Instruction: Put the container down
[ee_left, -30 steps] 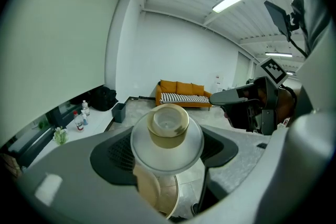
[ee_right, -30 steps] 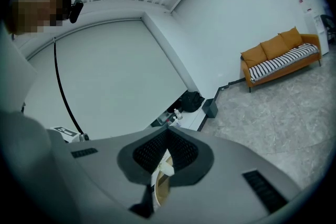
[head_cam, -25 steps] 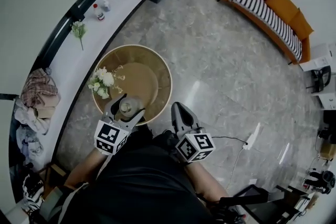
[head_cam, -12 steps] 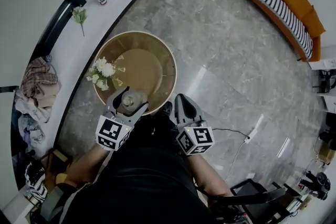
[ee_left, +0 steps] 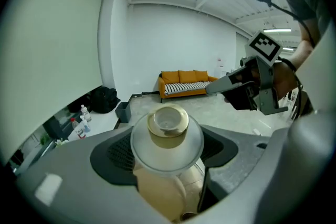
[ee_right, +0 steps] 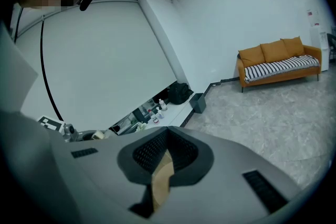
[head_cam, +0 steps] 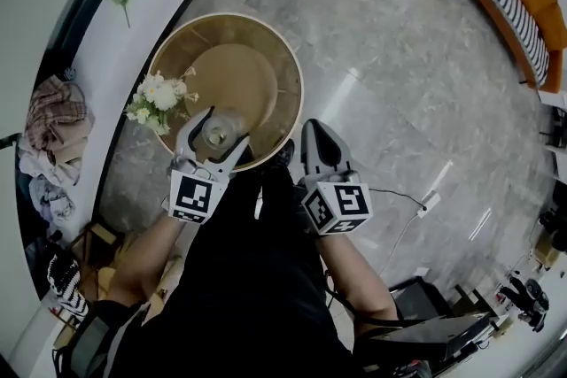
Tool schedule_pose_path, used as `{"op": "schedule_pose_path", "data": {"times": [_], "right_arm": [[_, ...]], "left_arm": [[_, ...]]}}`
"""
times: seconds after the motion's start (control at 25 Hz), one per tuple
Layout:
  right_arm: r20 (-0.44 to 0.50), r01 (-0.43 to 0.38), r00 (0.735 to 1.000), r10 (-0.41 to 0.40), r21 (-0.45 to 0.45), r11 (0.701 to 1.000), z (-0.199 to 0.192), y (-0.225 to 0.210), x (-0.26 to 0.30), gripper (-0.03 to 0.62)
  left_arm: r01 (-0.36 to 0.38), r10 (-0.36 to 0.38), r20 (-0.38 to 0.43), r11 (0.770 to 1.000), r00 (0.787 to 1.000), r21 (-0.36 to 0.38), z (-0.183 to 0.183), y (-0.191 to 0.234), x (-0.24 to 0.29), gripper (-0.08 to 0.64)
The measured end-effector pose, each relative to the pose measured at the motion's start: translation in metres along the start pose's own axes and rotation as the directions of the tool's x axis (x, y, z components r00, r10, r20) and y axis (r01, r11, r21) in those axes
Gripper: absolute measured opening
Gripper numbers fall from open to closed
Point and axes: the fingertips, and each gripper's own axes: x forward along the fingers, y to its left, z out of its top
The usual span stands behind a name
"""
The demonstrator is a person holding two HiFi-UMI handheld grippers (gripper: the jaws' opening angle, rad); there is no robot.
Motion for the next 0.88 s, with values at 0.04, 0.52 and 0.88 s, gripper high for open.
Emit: {"op": "schedule_pose_path", "data": {"times": [0.04,0.52,0.88], "right_arm": [[-0.006,0.002,1.0,-0.002,0.005,1.0,-0.003,-0.003,0.005,0.006],[-0.077,0.024,0.997,-0.019,0.068,0.997,-0.047,-0.032,0.04,0.006],[-0.112,0.053,0.993,-0.045,0.067,0.996,-0.075,-0.067,0.065,0.006]], "left_arm": [[0.001,0.0,-0.008,1.0,1.0,0.005,-0.004,0.002,0.009,0.339],[-0.006,0.005,-0.057,1.0,0.998,-0.011,-0.047,0.026,0.113,0.339],[-0.017,0.015,-0.118,1.0,0.993,-0.01,-0.09,0.041,0.169,0.339]]}}
